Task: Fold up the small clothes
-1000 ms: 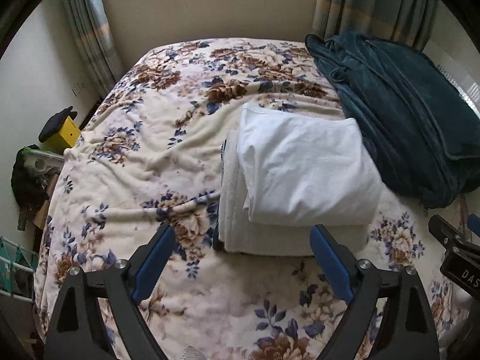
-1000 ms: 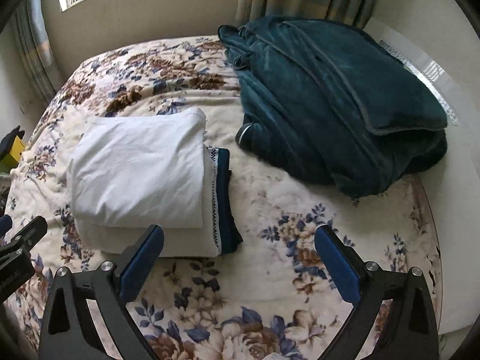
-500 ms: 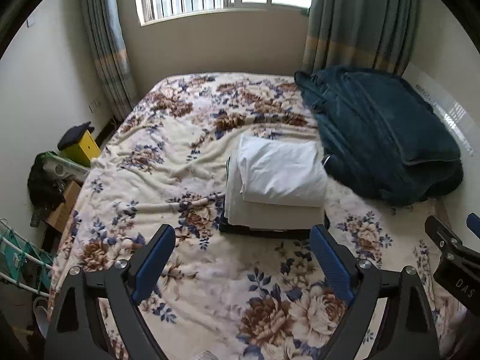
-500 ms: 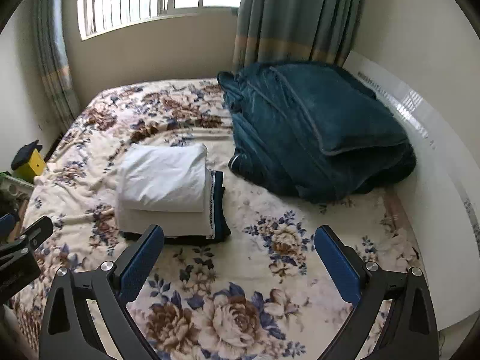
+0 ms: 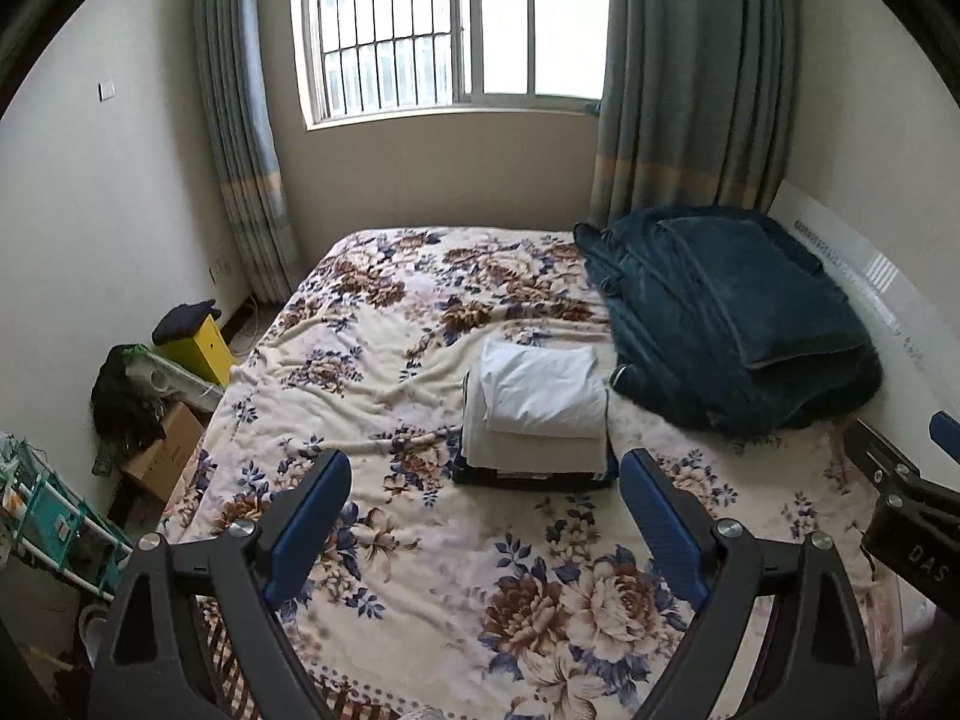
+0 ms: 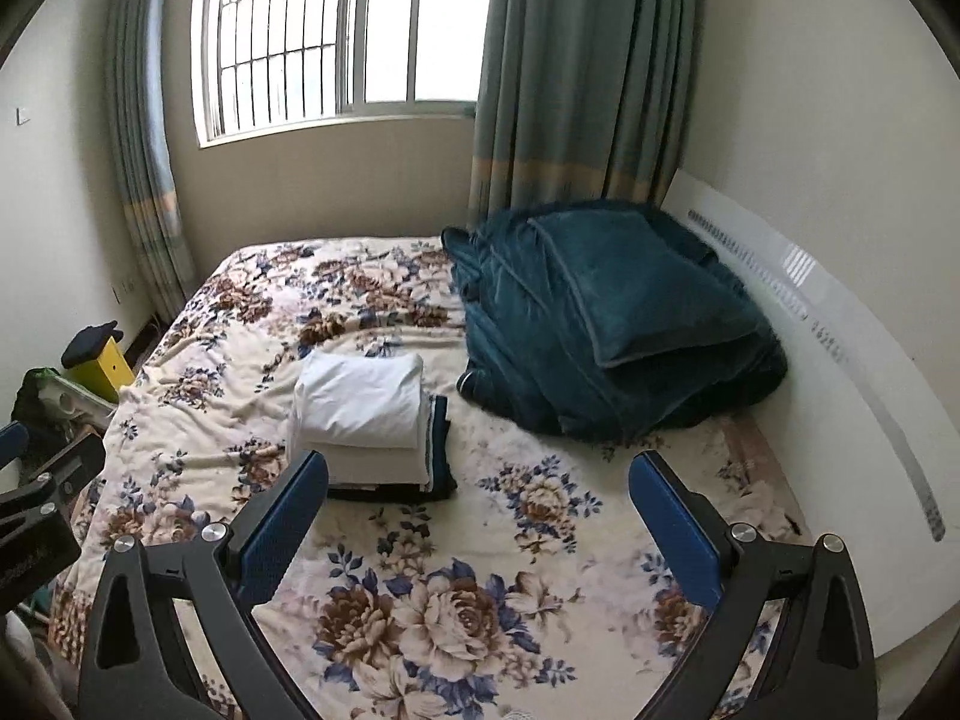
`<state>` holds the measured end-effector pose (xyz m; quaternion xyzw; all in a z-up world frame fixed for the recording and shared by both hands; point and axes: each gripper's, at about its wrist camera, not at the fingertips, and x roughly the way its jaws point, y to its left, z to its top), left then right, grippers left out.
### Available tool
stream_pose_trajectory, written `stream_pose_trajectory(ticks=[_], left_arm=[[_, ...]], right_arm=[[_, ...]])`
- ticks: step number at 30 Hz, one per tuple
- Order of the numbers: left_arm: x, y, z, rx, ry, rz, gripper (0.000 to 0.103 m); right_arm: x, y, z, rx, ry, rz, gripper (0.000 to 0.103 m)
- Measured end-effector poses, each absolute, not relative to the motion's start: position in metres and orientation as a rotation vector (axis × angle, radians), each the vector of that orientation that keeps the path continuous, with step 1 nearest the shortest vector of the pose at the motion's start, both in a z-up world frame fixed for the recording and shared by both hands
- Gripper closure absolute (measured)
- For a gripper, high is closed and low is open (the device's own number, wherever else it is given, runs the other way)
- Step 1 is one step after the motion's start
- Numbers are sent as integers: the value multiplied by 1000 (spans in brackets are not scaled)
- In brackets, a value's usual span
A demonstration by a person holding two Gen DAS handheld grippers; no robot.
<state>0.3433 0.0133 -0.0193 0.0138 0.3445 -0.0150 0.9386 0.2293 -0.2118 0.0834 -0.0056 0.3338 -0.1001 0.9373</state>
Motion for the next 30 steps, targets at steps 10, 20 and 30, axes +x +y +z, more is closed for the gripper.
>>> stream_pose_trajectory(ticks=[10, 20, 30], left_arm=[[301, 16, 1, 18, 674, -34, 11], [283, 19, 9, 24, 658, -14, 11], [276, 18, 14, 24, 653, -15, 0]], right_arm=[[171, -210, 125, -7, 644, -174, 1], [154, -202, 138, -11, 637, -141, 1], [160, -203, 139, 9, 654, -108, 1]])
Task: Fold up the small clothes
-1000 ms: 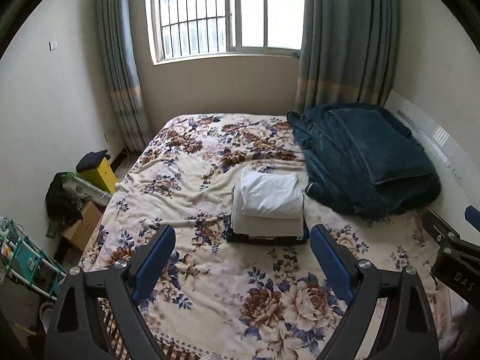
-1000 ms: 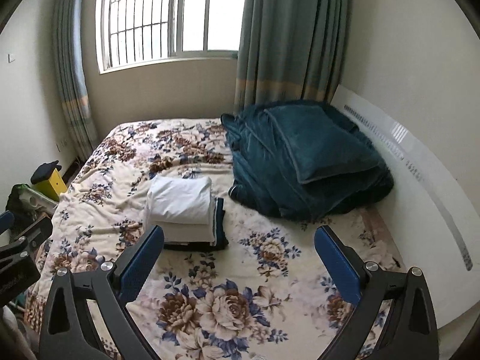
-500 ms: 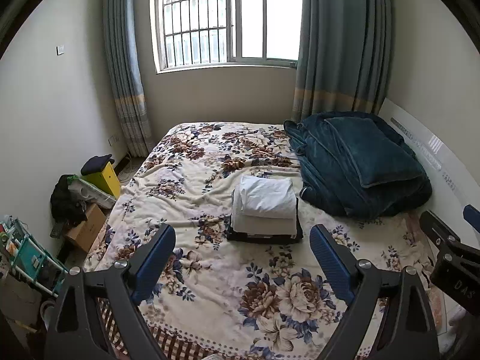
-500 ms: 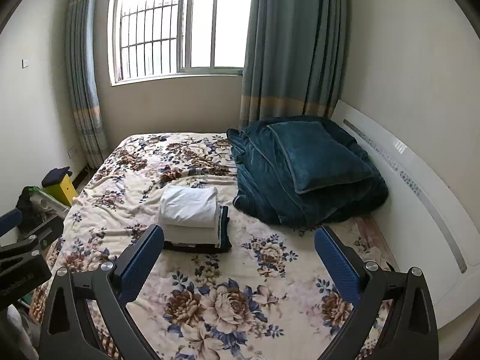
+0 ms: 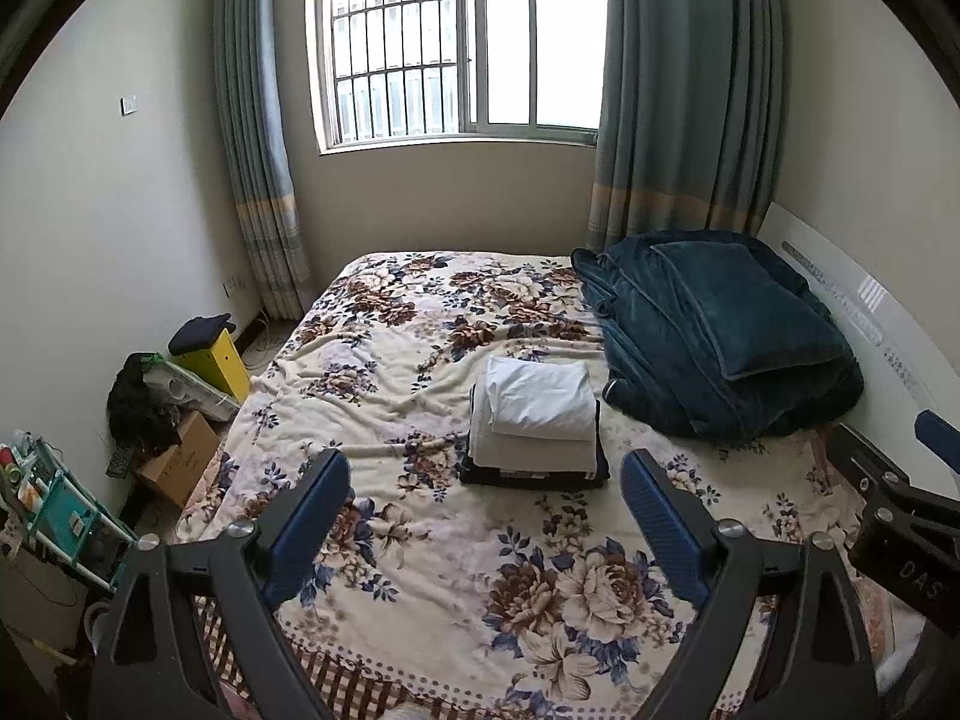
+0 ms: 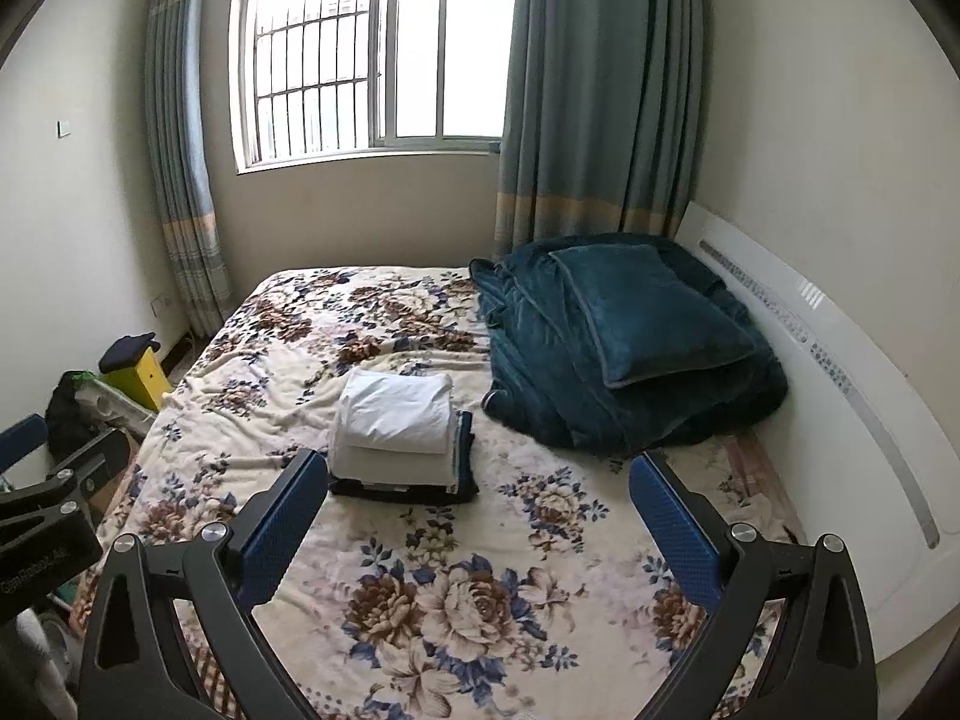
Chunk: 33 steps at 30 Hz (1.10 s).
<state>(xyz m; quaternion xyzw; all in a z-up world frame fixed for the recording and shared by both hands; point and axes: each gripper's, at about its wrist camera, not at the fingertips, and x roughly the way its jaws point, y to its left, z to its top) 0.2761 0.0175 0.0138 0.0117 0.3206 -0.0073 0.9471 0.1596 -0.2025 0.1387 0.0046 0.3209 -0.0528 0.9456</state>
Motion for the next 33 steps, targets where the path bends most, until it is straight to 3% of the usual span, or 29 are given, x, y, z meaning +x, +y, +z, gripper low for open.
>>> stream_pose_trajectory(ticks=[33], left_arm=[[276, 12, 19, 30, 641, 21, 0]], right_arm=[[167, -203, 133, -23, 643, -91, 0]])
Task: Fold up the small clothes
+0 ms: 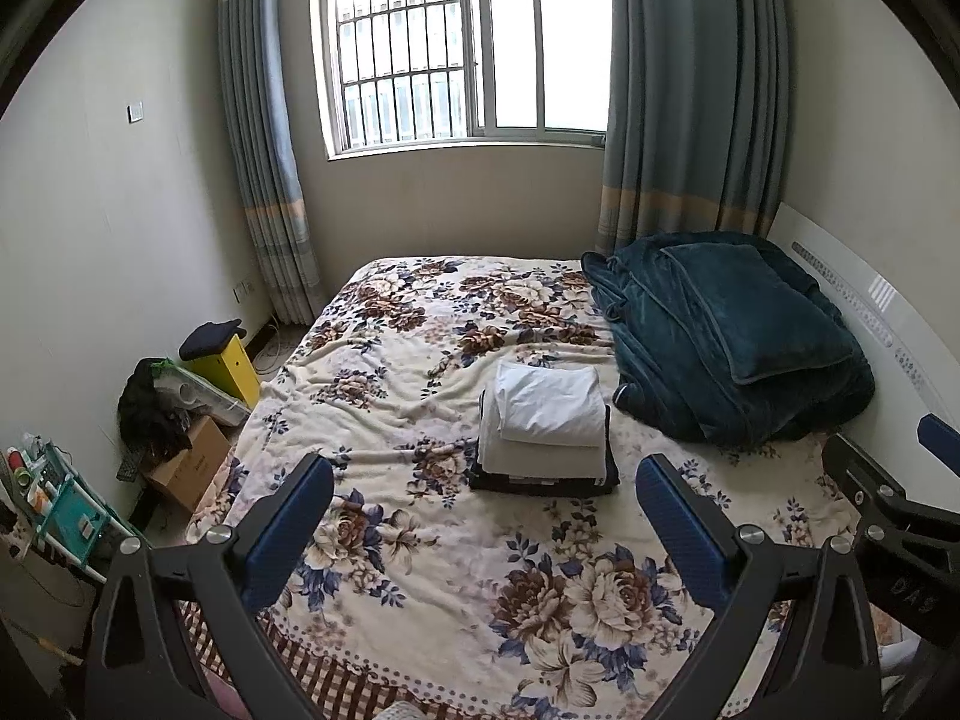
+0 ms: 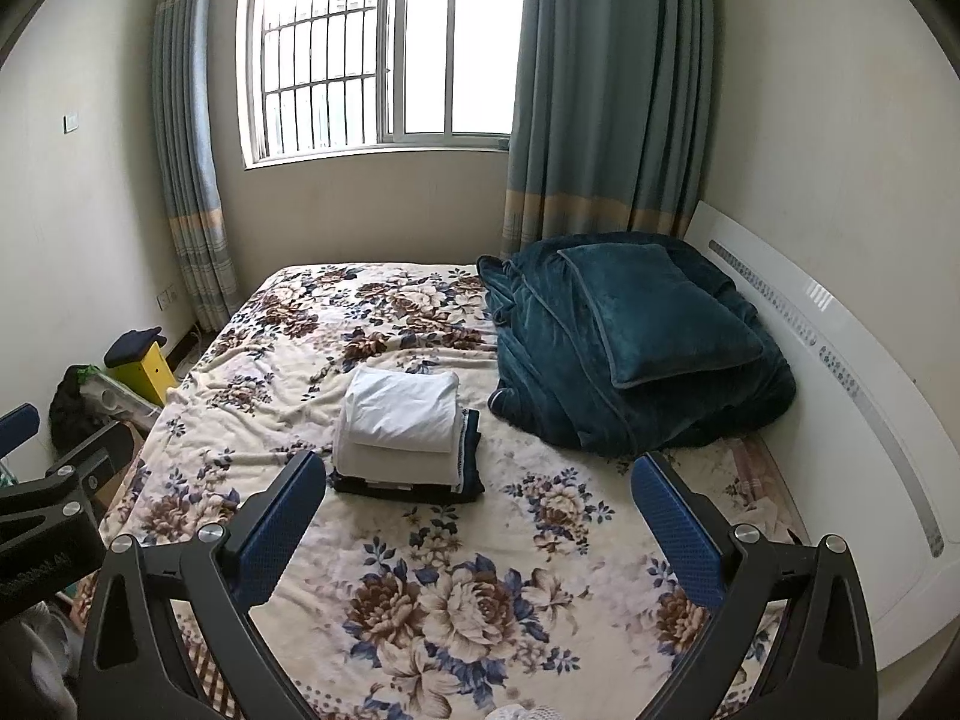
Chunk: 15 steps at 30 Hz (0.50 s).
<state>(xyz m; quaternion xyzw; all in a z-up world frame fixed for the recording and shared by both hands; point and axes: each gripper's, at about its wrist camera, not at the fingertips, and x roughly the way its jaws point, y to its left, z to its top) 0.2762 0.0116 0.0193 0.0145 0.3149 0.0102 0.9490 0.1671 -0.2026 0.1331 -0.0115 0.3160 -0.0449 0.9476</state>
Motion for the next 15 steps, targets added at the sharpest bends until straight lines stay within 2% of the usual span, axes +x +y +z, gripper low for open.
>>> stream_pose_trajectory(ticks=[15], left_arm=[[275, 12, 20, 29, 636, 22, 0]], right_arm=[[168, -204, 133, -20, 644, -90, 0]])
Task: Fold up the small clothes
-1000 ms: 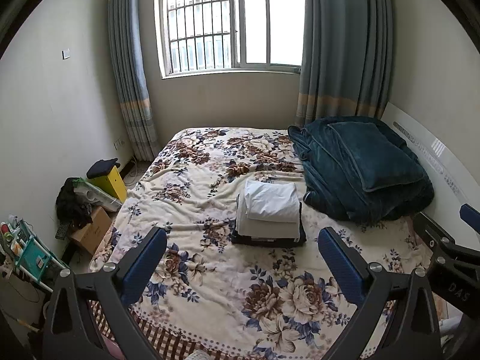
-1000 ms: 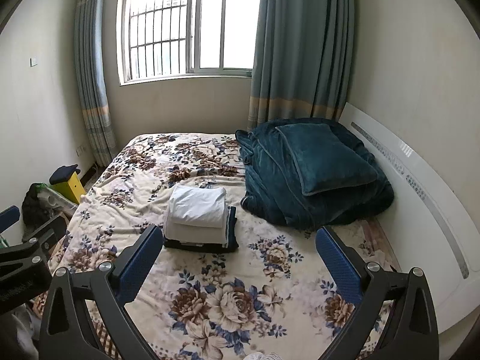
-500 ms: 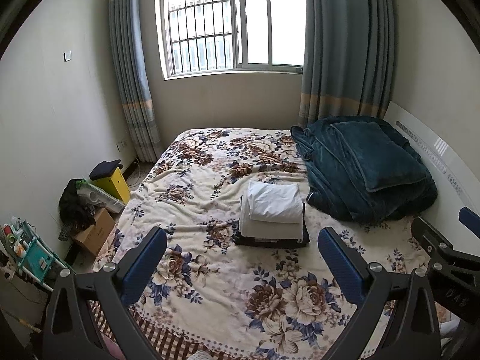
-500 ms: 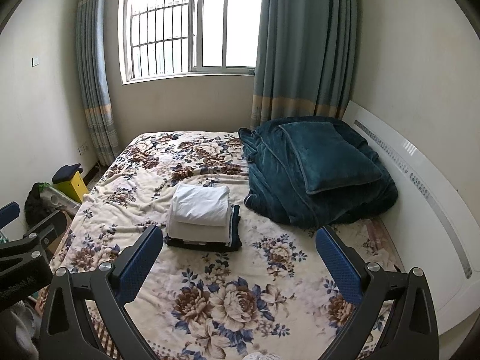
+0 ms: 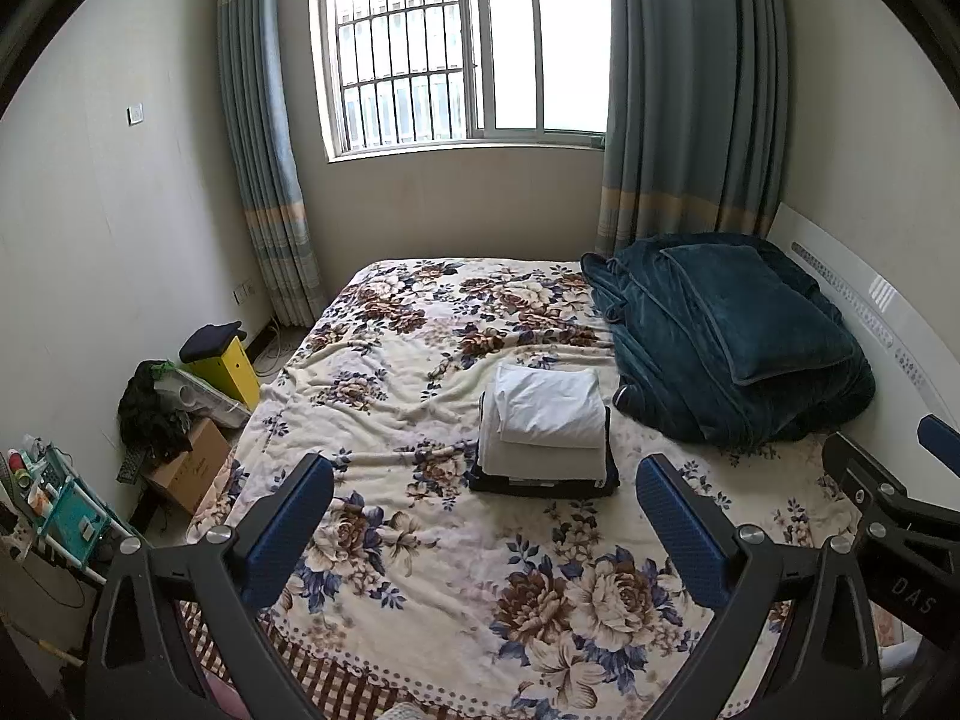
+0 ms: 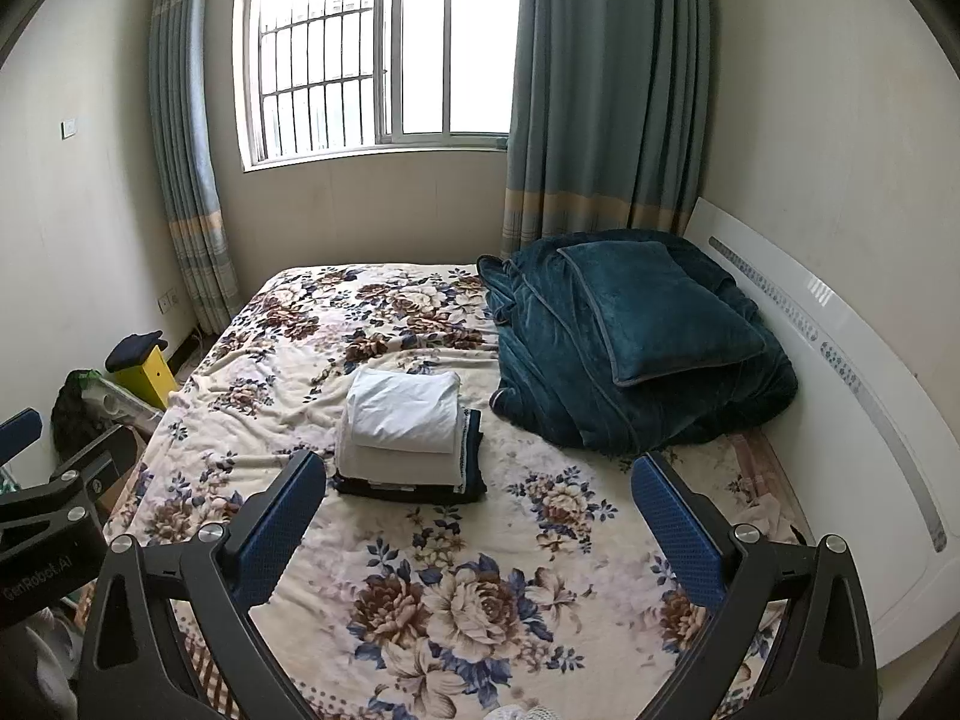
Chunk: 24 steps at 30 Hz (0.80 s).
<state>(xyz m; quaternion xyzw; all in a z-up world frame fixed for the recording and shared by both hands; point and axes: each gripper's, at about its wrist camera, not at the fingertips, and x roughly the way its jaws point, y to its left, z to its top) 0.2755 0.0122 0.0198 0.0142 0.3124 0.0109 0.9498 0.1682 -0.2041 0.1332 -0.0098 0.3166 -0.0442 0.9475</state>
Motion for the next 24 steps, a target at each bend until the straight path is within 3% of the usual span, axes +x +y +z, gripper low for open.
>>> stream_pose_trajectory(ticks=[24], left_arm=[[277, 14, 24, 37, 626, 21, 0]], right_arm=[[167, -198, 132, -12, 647, -91, 0]])
